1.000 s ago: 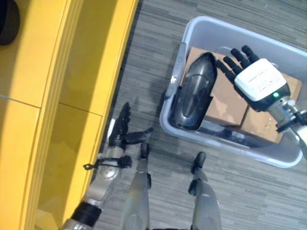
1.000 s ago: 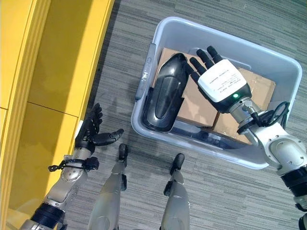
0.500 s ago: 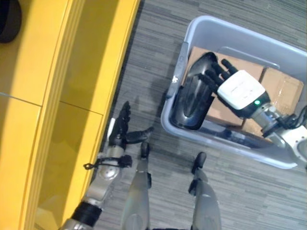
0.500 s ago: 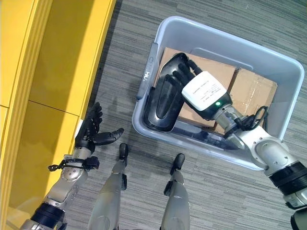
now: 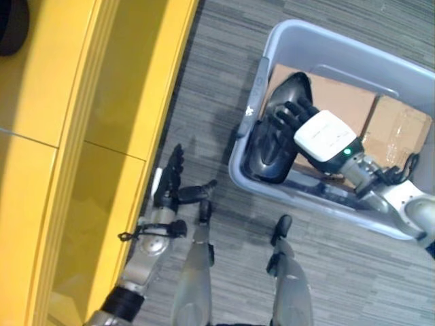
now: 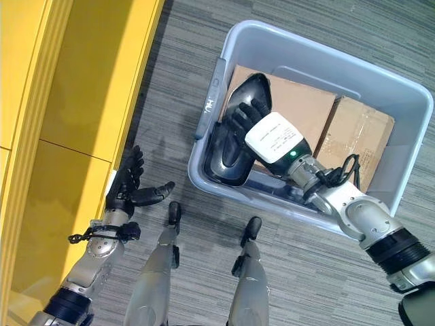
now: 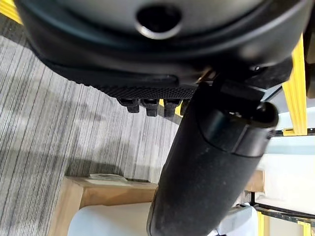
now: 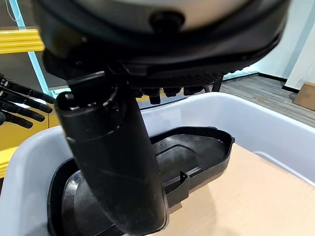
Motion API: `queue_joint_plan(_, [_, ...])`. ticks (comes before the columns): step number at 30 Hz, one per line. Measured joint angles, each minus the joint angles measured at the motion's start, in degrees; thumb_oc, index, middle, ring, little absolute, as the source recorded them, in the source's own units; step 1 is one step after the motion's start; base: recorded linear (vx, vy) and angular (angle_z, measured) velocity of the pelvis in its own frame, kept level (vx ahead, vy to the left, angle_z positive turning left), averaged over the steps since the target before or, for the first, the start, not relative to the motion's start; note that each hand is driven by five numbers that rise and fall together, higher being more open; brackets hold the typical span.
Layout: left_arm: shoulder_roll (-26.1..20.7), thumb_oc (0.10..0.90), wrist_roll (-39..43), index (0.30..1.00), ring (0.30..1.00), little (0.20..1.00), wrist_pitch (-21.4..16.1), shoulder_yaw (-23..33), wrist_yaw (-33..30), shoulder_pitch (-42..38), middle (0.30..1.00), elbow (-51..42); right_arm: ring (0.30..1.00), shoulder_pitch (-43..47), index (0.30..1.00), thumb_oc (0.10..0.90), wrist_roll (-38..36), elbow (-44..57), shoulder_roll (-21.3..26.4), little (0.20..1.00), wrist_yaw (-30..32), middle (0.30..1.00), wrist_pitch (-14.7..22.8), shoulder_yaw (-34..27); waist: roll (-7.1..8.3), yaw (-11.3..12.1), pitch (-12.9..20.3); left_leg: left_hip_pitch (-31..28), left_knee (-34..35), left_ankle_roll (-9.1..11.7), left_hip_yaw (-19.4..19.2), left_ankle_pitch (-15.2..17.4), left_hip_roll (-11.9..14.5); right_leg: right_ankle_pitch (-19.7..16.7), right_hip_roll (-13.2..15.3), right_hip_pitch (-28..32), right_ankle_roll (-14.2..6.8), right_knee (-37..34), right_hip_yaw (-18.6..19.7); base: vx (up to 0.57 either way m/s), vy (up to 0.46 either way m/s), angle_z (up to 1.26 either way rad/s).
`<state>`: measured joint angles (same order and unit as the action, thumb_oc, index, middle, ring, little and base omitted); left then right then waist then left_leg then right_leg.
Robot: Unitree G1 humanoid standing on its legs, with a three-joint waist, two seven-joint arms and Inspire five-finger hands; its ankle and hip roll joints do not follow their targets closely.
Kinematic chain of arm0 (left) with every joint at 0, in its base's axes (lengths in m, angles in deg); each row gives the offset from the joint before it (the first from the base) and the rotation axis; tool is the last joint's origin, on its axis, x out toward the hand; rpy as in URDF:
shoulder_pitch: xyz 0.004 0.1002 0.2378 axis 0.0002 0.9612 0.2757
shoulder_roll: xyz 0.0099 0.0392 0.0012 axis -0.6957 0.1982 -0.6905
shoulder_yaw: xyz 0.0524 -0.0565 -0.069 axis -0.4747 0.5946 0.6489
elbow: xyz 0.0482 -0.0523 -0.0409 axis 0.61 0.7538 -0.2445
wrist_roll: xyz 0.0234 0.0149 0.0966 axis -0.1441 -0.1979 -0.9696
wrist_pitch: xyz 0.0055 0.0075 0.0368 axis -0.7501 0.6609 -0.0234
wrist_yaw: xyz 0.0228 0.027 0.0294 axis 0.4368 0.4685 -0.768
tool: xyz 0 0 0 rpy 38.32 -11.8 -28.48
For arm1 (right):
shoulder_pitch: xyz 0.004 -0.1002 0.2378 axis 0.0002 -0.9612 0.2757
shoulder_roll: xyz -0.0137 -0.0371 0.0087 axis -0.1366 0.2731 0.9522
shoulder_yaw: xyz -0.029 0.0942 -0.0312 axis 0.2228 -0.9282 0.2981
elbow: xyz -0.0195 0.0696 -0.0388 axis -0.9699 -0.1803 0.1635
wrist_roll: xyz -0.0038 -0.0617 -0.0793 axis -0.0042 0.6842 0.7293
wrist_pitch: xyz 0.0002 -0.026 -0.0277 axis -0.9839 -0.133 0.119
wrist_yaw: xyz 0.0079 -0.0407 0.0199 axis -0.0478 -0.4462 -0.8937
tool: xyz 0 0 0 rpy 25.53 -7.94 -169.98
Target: Move parts from the plastic box to the shelf.
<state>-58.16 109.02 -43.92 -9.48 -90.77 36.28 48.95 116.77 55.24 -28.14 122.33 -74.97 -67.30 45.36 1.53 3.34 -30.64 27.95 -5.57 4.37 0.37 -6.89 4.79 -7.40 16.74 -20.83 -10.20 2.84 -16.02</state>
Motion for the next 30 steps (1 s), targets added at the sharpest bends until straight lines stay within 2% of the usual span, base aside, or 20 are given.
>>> queue_joint_plan(2, [0.0,0.900,0.0,1.000,1.000,1.000,0.0,-0.1,0.0,0.0,1.000,0.0,1.000,1.8,1.000,0.900,0.0,-2.3,0.0,1.000,0.0,1.000,-0.2,2.1,0.00,0.0,0.0,0.2,0.0,0.0,0.0,-0.1,0.0,0.0,0.0,-0.3,0.0,0.2,0.0,0.00,0.000,0.00])
queue_joint_plan(8, [0.0,0.900,0.0,1.000,1.000,1.000,-0.1,-0.1,-0.1,0.1,1.000,0.0,1.000,2.6,1.000,0.900,0.0,-5.8,-0.3,1.000,-0.1,1.000,-0.8,3.2,-0.02,0.0,0.0,2.2,0.0,-0.1,0.1,-0.5,0.0,0.5,0.2,-2.9,0.0,1.7,0.1,0.00,0.000,0.00])
queue_joint_plan(17, [-0.1,0.900,0.2,1.000,1.000,1.000,-1.3,-0.1,-0.8,0.4,1.000,-0.1,1.000,10.7,1.000,0.900,0.1,-14.2,-0.3,1.000,0.4,1.000,-2.0,11.0,-0.16,0.3,-0.1,7.4,-0.3,-0.1,0.5,-1.3,-0.2,1.4,0.7,-9.3,0.2,4.9,0.3,0.00,-0.001,0.01])
queue_joint_plan(21, [-0.2,0.900,0.3,1.000,1.000,1.000,-1.9,0.0,-0.8,0.5,1.000,-0.5,1.000,13.5,1.000,0.900,0.1,-12.9,1.9,1.000,0.5,1.000,-2.0,11.7,-0.12,-0.1,-0.1,12.7,-2.7,-0.1,2.0,-1.4,-0.2,3.6,1.3,-15.2,0.7,10.4,0.1,0.01,-0.011,0.11])
queue_joint_plan(27, [-0.2,0.900,0.5,1.000,1.000,1.000,-2.3,0.3,-1.0,0.9,1.000,-1.4,1.000,17.6,1.000,0.900,0.1,-12.7,3.2,1.000,0.5,1.000,-2.2,13.6,-0.01,-0.4,0.0,17.0,-4.1,0.6,3.3,-1.7,0.1,6.2,1.9,-21.2,1.9,16.8,0.5,0.01,0.000,0.02])
queue_joint_plan(28, [-0.2,0.900,0.5,1.000,1.000,1.000,-2.3,0.2,-1.0,0.9,1.000,-1.3,0.682,18.3,0.682,0.673,0.1,-12.8,3.2,0.682,0.5,0.682,-2.2,14.1,0.05,-0.3,0.0,17.4,-4.1,0.8,3.5,-1.8,0.2,6.4,2.0,-22.0,2.1,17.5,0.7,0.02,0.000,0.05])
queue_joint_plan(29, [-0.2,0.900,0.5,1.000,1.000,1.000,-2.3,0.0,-0.9,1.2,1.000,-1.5,0.300,19.5,0.300,0.400,0.1,-13.1,3.2,0.300,0.5,0.300,-2.2,15.1,0.09,-0.3,0.1,17.9,-4.1,0.8,3.7,-1.8,0.3,6.7,2.1,-23.1,2.3,18.6,1.0,0.03,0.009,0.03])
queue_joint_plan(30, [-0.1,0.900,0.5,1.000,1.000,1.000,-2.3,0.0,-1.0,1.4,1.000,-1.5,0.300,19.6,0.300,0.400,0.1,-13.5,2.8,0.300,0.5,0.300,-2.4,15.2,0.12,-0.1,0.1,18.1,-3.9,0.8,3.8,-1.8,0.3,6.7,2.1,-23.6,2.3,19.1,1.1,0.03,0.009,0.04])
